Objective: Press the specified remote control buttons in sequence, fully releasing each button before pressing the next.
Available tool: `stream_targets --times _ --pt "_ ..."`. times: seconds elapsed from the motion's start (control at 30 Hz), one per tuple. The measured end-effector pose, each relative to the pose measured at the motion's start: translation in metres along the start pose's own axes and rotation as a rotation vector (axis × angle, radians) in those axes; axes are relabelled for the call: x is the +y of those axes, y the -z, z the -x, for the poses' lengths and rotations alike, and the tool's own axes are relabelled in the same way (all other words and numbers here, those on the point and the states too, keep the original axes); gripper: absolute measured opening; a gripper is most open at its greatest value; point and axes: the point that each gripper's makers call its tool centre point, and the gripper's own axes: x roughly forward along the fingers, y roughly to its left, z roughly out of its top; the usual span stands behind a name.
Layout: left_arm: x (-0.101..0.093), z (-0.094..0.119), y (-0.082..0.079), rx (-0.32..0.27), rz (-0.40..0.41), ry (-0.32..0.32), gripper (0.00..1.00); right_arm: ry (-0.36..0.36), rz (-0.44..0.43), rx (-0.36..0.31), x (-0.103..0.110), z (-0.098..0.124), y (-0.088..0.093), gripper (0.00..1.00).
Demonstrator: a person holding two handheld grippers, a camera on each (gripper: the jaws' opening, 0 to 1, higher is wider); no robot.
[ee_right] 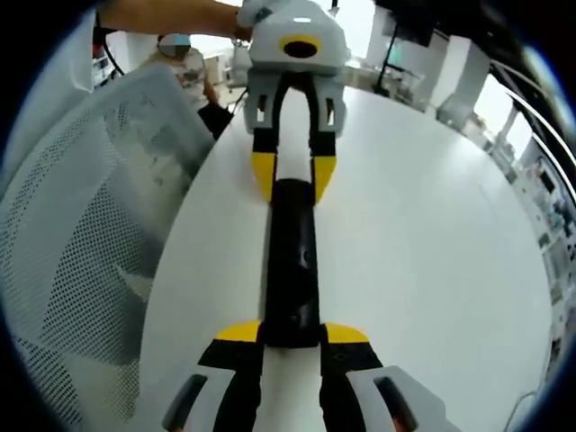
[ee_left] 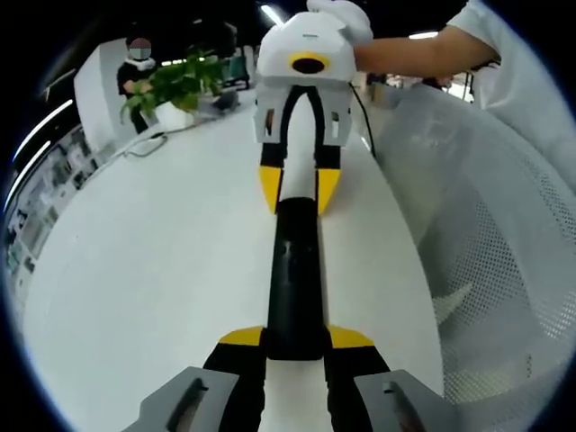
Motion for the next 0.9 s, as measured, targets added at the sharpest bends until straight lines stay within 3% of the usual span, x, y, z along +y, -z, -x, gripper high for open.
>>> stream_targets --times 0.37,0.63,0.9 --pt "0.001 0.000 0.001 0.006 0.012 -0.008 0.23 0.020 0.005 -0.007 -0.002 0.006 -0.002 0.21" --pt "0.000 0.000 0.001 0.005 0.014 -0.006 0.23 0.037 0.031 -0.011 -0.006 0.016 -0.007 0.11" --pt "0.001 0.000 0.001 0.003 0.016 -0.005 0.23 0.048 0.050 0.001 -0.008 0.023 -0.009 0.08"
